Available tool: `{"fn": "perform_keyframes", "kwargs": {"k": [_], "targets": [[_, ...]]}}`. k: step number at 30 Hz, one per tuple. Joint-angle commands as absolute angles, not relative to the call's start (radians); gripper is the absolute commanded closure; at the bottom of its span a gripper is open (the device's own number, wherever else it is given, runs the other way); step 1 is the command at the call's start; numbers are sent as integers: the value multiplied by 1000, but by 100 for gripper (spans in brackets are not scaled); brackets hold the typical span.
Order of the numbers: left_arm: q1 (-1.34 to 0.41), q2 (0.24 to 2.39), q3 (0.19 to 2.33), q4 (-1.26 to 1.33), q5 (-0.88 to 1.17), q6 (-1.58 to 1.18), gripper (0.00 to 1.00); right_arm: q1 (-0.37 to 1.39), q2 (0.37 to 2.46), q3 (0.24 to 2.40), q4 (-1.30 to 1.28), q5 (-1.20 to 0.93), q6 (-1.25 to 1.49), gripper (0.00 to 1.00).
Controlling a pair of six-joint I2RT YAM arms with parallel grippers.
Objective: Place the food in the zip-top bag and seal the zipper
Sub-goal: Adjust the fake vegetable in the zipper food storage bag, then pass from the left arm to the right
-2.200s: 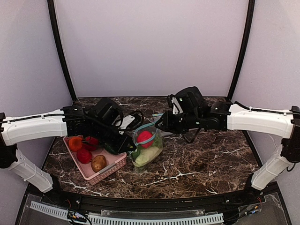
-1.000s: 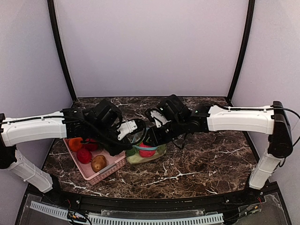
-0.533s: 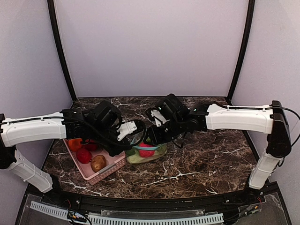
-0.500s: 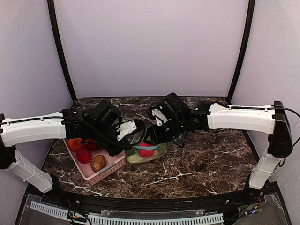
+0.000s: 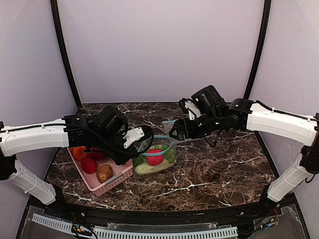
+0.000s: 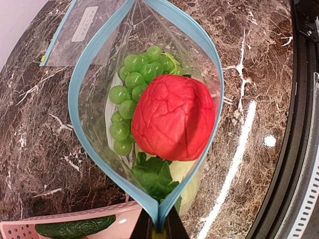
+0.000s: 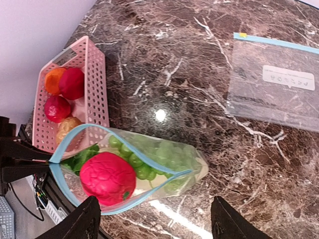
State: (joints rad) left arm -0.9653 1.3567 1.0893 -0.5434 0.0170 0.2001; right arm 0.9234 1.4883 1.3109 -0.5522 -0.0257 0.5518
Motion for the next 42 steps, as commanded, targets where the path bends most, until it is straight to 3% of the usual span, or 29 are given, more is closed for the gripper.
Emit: {"fn": "perform_keyframes", "kwargs": {"k": [1, 13, 16, 21, 32, 40, 42], "targets": [[-969, 1328, 1078, -544, 17, 210, 99, 875, 1496, 1290, -549, -27, 548, 26], [-969, 1326, 1076, -548, 20, 214, 99, 852, 1591, 1327, -493, -50, 540, 39], [-969, 1327, 1077, -550, 19, 214, 99, 846, 1592, 1313, -450, -80, 553, 48], [-969, 1328, 1077, -549, 18, 212, 99, 841, 1610, 1307, -419, -106, 576, 72], [-970, 1334, 1078, -549, 21, 210, 99, 836, 1623, 1295, -429, -89, 616, 77], [-969, 1338, 1081, -550, 17, 201, 99, 836, 1628, 1295, -432, -73, 629, 99], [-969, 1339, 1088, -549, 13, 182, 97, 836, 1629, 1298, -435, -67, 633, 100]]}}
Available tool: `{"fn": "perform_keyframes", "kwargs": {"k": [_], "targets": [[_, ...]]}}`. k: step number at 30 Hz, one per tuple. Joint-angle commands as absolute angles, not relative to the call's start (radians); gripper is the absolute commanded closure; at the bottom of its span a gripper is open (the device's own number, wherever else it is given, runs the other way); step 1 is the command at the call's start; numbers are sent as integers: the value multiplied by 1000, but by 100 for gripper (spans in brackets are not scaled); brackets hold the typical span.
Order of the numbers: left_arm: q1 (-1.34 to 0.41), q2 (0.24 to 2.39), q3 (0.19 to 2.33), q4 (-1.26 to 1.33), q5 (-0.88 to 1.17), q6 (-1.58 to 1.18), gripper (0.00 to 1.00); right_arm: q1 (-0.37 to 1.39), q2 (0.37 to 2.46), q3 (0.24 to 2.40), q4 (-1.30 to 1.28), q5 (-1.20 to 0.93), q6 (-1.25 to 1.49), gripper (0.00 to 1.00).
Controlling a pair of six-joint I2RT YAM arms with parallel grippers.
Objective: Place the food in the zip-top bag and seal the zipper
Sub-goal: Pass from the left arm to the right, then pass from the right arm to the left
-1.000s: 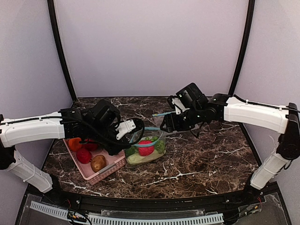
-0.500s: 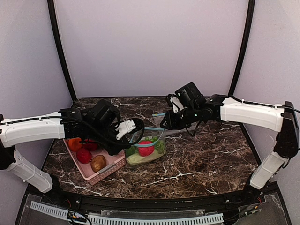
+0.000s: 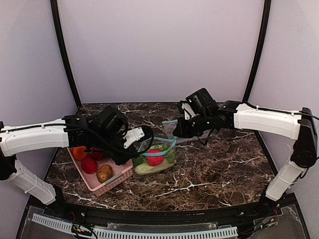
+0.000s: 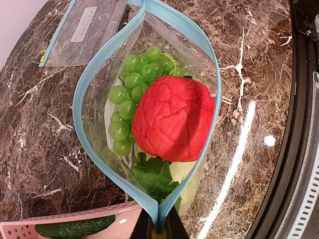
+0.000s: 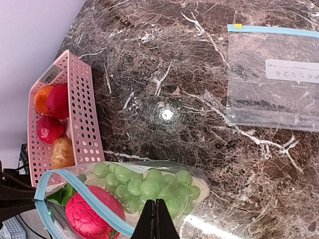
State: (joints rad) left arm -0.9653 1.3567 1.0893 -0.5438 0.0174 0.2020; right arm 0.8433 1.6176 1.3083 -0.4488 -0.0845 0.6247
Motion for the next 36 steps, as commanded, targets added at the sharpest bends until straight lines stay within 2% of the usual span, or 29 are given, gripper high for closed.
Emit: {"fn": "perform_keyframes", "kwargs": {"k": [1, 2, 4, 5, 8, 10, 12, 15, 23, 29, 34, 36], "targets": [[-969, 1338, 1090, -546, 12, 173, 92, 836, 1628, 1299, -437, -63, 636, 100], [-969, 1337, 1091, -545, 12, 151, 88, 836, 1628, 1300, -436, -58, 638, 100], [-970, 1324, 1088, -534, -24, 111, 66, 836, 1628, 1299, -438, -46, 649, 100], [-971, 1317, 1086, -526, -27, 95, 60, 836, 1627, 1299, -438, -41, 653, 100], [-969, 1251, 1024, -478, -57, 16, 33, 836, 1628, 1296, -439, -30, 667, 100], [-968, 1199, 963, -418, -52, -56, 23, 836, 1626, 1298, -439, -26, 676, 100], [-968, 1150, 897, -350, -26, -113, 19, 837, 1626, 1300, -439, -21, 681, 100], [-969, 1095, 828, -266, 23, -189, 21, 835, 1626, 1304, -439, -17, 684, 100], [-969, 1007, 684, -167, 102, -246, 47, 836, 1621, 1301, -439, -15, 692, 100], [-969, 1042, 681, -161, 101, -239, 57, 836, 1617, 1306, -439, -14, 691, 100], [-969, 1075, 702, -160, 104, -223, 62, 836, 1610, 1301, -438, -12, 691, 100], [-969, 1084, 708, -160, 106, -218, 67, 836, 1608, 1299, -438, -12, 692, 100]]}}
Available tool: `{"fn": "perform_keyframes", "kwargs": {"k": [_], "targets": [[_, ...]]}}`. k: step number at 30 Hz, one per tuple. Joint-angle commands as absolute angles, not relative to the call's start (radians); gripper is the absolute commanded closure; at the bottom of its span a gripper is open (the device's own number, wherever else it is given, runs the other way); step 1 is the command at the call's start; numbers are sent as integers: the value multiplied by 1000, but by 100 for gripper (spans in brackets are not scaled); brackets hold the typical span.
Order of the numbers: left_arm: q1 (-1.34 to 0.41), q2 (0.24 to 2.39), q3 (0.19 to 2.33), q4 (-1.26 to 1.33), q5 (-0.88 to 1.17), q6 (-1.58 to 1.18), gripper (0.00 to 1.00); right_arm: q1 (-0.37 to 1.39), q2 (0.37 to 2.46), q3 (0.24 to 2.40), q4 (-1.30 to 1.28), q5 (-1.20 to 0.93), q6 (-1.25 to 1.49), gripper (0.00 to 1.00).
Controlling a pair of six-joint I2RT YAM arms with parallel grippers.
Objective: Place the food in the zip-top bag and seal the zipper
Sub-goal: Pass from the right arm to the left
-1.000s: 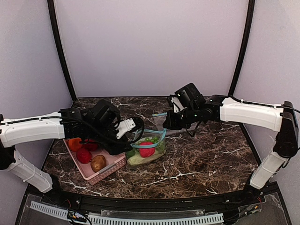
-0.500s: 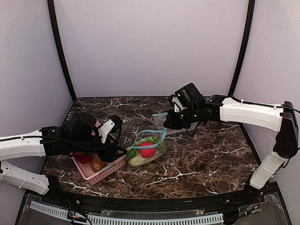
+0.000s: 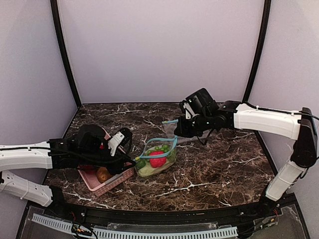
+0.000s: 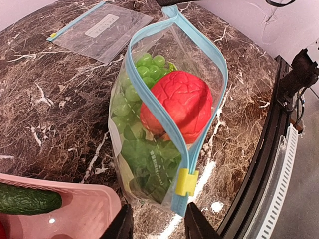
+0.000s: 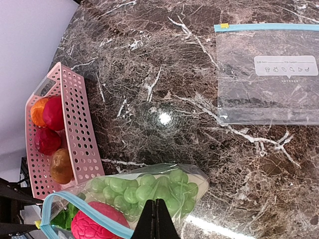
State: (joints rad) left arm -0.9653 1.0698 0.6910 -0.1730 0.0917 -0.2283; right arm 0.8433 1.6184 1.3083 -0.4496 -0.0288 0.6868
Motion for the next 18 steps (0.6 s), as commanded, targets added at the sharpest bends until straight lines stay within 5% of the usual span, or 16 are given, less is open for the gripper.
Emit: {"fn": "perform_keyframes", "kwargs": {"k": [1, 18], "targets": [[-969, 1087, 710, -160, 106, -217, 69, 836, 1608, 1299, -438, -12, 690, 100], [-968, 1104, 727, -153, 118, -203, 73, 836, 1613, 1304, -439, -16, 690, 100]]}}
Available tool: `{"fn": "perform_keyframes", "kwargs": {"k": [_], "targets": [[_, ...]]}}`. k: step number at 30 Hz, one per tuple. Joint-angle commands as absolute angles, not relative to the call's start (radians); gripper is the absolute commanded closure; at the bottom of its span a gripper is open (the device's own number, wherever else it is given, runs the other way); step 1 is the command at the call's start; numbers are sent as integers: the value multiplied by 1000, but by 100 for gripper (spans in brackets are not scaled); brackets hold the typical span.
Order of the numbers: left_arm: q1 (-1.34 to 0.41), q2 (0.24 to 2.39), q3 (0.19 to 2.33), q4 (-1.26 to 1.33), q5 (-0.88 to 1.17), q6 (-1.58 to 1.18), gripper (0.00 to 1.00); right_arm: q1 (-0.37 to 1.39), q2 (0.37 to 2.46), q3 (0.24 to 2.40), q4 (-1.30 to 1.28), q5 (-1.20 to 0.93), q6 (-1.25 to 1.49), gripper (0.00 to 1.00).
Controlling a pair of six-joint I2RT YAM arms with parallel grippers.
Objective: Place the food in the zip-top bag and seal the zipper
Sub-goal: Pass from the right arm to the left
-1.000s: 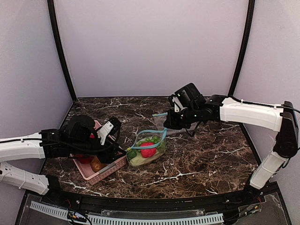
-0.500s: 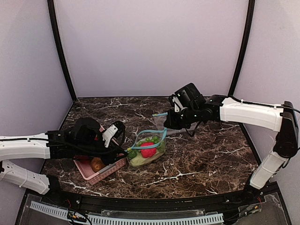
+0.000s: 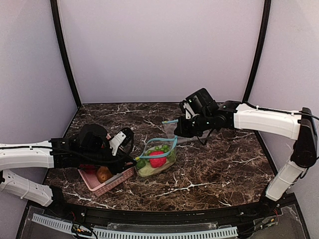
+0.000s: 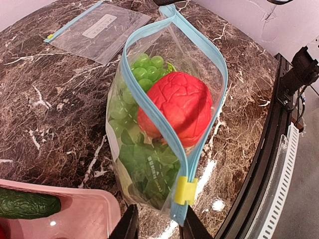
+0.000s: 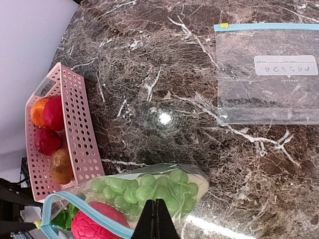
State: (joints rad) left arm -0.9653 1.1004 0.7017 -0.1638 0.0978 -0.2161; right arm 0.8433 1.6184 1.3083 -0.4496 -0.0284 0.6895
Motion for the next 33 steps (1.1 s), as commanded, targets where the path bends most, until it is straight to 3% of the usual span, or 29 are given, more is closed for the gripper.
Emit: {"fn": "perform_keyframes", "kwargs": {"k": [1, 5, 11, 20, 33], "targets": [[-968, 1105, 727, -152, 123, -203, 75, 836, 1614, 1304, -439, -17, 689, 100], [-968, 1111, 729, -154, 127, -200, 89, 836, 1612, 1303, -438, -16, 690, 100], [-970, 1112, 753, -162, 155, -195, 98, 836, 1601, 1300, -442, -18, 688, 100], [-970, 1158, 868, -245, 206, -104, 99, 835, 1505, 1284, -536, 69, 706, 100], [-969, 1390, 1038, -268, 454, 13, 99, 836, 1264, 1065, -617, 124, 819, 100]]}}
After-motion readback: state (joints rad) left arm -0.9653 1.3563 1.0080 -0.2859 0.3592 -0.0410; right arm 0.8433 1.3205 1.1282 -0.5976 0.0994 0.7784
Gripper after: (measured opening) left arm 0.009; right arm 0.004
